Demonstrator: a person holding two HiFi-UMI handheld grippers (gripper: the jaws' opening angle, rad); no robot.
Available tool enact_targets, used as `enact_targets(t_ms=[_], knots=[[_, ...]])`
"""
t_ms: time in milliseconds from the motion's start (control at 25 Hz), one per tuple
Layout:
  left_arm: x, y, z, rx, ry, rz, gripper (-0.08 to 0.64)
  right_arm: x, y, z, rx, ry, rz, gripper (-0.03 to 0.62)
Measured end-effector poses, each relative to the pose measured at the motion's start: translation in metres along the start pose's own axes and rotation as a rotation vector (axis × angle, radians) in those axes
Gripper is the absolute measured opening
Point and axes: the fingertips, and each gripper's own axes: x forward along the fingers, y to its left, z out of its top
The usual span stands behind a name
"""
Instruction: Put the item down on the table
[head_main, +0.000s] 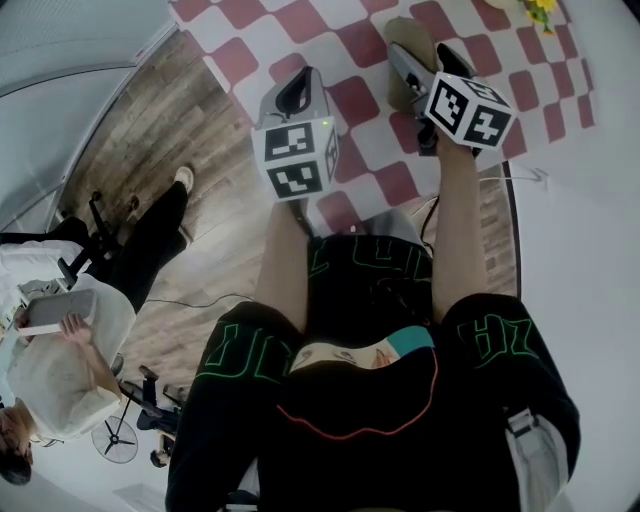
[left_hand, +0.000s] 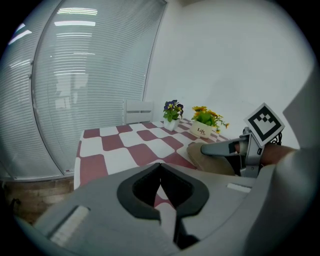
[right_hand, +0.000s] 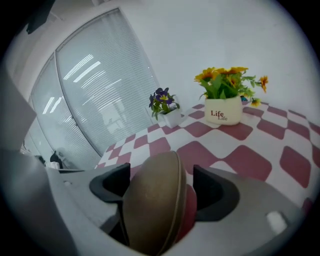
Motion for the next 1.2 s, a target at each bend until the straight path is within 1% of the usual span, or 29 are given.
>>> enact_targets(t_ms=[120,320,360,400,440,480,560,680,760,880,920,1080,1200], knots=[[-0.001,-0.006,0.000,-0.005,-0.010,-0.003,0.010,-0.008,-0.011,0.004,-0.032,-0.009,-0.039,0.389],[-0.009,-0.019,0.005,-0.005,-0.035,-0.007,0.011,-0.007,-0.003,0.006,-0.096,0.002,-0.011,0.361],[-0.011,-0.021,0.008,-0.006,-0.047,-0.005,0.010,-0.010,-0.002,0.008,-0.113,-0.009,-0.010,0.336],[-0.014,-0.023,0.013,-0.007,-0.061,-0.002,0.011,-0.016,0.000,0.012,-0.129,-0.031,-0.009,0.281],[-0.017,-0.025,0.018,-0.009,-0.077,0.002,0.010,-0.022,0.002,0.016,-0.141,-0.061,-0.004,0.193],[-0.021,-0.026,0.024,-0.010,-0.094,0.007,0.011,-0.028,0.005,0.020,-0.150,-0.090,0.005,0.146],[-0.028,-0.029,0.036,-0.011,-0.132,0.017,0.011,-0.040,0.012,0.028,-0.164,-0.131,0.031,0.143],[-0.042,-0.035,0.058,0.001,-0.191,0.030,0.011,-0.058,0.021,0.046,-0.180,-0.190,0.043,0.094],[-0.052,-0.039,0.075,0.016,-0.235,0.038,0.011,-0.072,0.027,0.063,-0.190,-0.244,0.051,0.074],[-0.068,-0.042,0.100,0.039,-0.297,0.052,0.010,-0.095,0.039,0.092,-0.213,-0.329,0.065,0.014],[-0.074,-0.043,0.109,0.045,-0.320,0.056,0.010,-0.103,0.044,0.101,-0.226,-0.353,0.069,0.005],[-0.099,-0.047,0.150,0.070,-0.422,0.072,0.010,-0.134,0.064,0.138,-0.286,-0.449,0.088,0.005],[-0.115,-0.047,0.171,0.093,-0.470,0.093,0.011,-0.155,0.076,0.157,-0.334,-0.502,0.084,0.003]])
